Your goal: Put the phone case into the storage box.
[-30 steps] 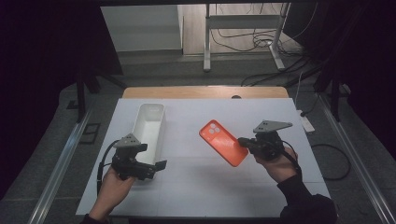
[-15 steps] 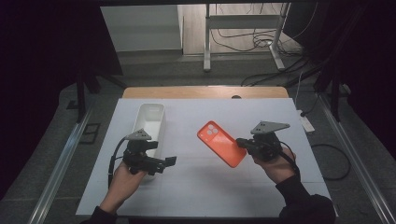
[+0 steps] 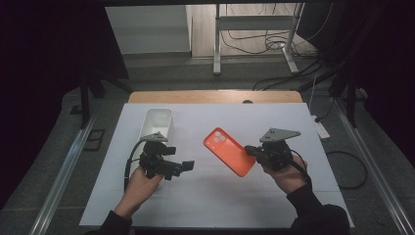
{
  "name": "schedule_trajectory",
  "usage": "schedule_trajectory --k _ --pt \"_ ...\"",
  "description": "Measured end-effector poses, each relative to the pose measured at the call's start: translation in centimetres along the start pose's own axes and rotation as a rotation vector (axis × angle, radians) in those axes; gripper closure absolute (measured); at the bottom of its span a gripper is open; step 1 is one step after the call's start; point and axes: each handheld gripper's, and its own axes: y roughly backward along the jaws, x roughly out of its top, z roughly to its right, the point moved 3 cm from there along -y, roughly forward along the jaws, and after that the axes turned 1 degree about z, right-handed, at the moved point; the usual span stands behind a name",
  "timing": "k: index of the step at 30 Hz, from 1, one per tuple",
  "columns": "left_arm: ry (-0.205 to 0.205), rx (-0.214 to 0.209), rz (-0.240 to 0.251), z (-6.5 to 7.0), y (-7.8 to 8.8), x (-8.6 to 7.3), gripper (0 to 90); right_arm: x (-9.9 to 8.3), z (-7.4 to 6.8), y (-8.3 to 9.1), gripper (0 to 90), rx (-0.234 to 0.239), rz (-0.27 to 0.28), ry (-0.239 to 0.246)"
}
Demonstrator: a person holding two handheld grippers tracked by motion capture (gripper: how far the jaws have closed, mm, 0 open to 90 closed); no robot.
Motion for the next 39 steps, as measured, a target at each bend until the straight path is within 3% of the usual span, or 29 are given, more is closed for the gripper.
schedule_trajectory --k 16,33,39 --pt "0.054 -0.082 0.012 0.8 -1.4 1.1 0.0 0.2 -1.0 -0.4 89.1 0.009 0.014 0.014" --pt "0.106 -0.152 -0.010 1.6 -3.6 1.9 0.2 0.5 -2.0 -0.5 89.1 0.013 0.033 0.027" --pt "0.143 -0.186 -0.011 1.6 -4.2 2.1 1.8 0.6 -2.4 -0.7 89.1 0.023 0.038 0.033"
